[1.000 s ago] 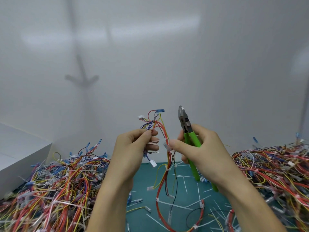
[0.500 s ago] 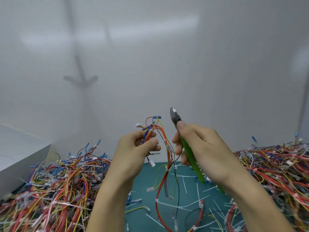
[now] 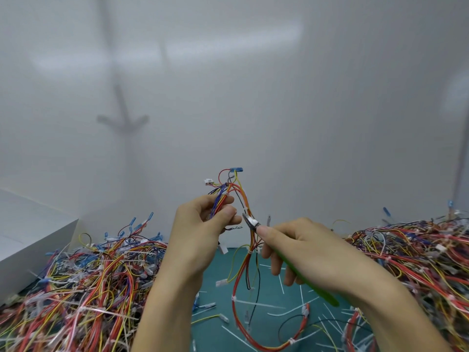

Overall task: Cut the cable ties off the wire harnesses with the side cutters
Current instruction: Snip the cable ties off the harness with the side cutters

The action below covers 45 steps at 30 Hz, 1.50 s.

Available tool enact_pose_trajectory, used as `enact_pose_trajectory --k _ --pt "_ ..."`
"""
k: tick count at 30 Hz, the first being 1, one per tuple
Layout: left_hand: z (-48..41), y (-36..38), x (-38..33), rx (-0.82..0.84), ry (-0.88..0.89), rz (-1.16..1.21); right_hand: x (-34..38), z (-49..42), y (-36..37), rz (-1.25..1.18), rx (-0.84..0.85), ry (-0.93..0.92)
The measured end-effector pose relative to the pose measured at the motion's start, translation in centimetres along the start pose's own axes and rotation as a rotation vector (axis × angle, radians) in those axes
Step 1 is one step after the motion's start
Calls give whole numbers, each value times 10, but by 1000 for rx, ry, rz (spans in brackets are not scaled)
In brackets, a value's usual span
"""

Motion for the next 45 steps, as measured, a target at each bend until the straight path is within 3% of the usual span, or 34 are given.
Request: enact_pose_trajectory --k 6,45 --pt "0 0 0 -2 -9 8 3 -2 0 -157 25 4" --pt "21 20 -4 -3 22 54 -11 16 -1 -95 -134 41"
Point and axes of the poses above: each hand's wrist, its own z-axis away from the middle knuckle, its own y-axis out of the palm, x = y × z, the point moved 9 cm from there along -z, towards the middle knuckle, and after that the axes turned 1 degree about z, right-handed, at the moved point
